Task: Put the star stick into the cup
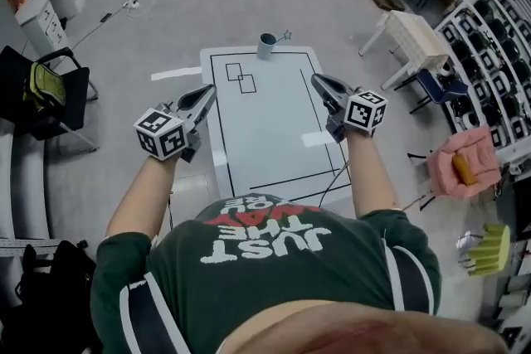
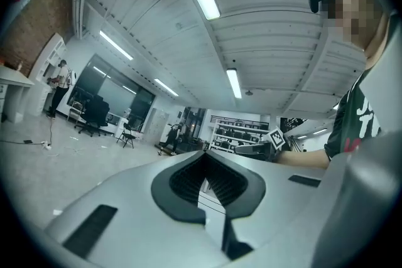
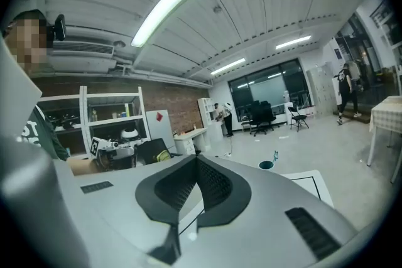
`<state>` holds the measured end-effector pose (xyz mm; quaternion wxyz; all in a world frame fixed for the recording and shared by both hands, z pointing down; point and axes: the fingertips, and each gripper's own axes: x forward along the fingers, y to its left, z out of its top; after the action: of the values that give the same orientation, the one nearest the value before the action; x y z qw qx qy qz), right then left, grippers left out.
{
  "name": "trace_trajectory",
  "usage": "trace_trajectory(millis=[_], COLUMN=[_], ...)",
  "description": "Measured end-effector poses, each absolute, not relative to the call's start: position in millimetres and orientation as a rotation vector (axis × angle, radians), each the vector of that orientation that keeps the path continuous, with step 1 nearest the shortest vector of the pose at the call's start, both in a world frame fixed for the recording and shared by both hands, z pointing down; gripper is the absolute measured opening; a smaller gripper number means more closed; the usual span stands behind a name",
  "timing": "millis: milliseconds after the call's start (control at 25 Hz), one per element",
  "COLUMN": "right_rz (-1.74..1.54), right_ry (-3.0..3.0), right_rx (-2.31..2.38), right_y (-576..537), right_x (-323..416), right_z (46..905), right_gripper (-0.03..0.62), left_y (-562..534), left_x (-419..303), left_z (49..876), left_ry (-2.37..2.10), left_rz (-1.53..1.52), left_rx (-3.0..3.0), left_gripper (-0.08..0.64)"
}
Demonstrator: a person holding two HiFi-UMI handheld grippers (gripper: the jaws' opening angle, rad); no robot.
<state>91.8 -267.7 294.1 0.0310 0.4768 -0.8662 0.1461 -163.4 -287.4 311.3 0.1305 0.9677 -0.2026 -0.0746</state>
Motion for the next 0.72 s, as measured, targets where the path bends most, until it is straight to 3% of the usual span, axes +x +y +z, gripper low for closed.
trace_trajectory(millis=[360, 720], right_rz=[0.466, 0.422], right_ry=[-2.807, -2.856], right_rx=[1.223, 0.973], right_y=[-180, -113], right_x=[162, 165], right_z=[308, 336], right_gripper=[0.034, 0.034], left_y=[-187, -105], left_x=[-80, -29], left_z=[317, 345], left_ry=[-0.790, -0.870], left_rz=[-0.206, -0.143], left_rx=[2.735, 2.694], left_gripper=[0.009, 0.009])
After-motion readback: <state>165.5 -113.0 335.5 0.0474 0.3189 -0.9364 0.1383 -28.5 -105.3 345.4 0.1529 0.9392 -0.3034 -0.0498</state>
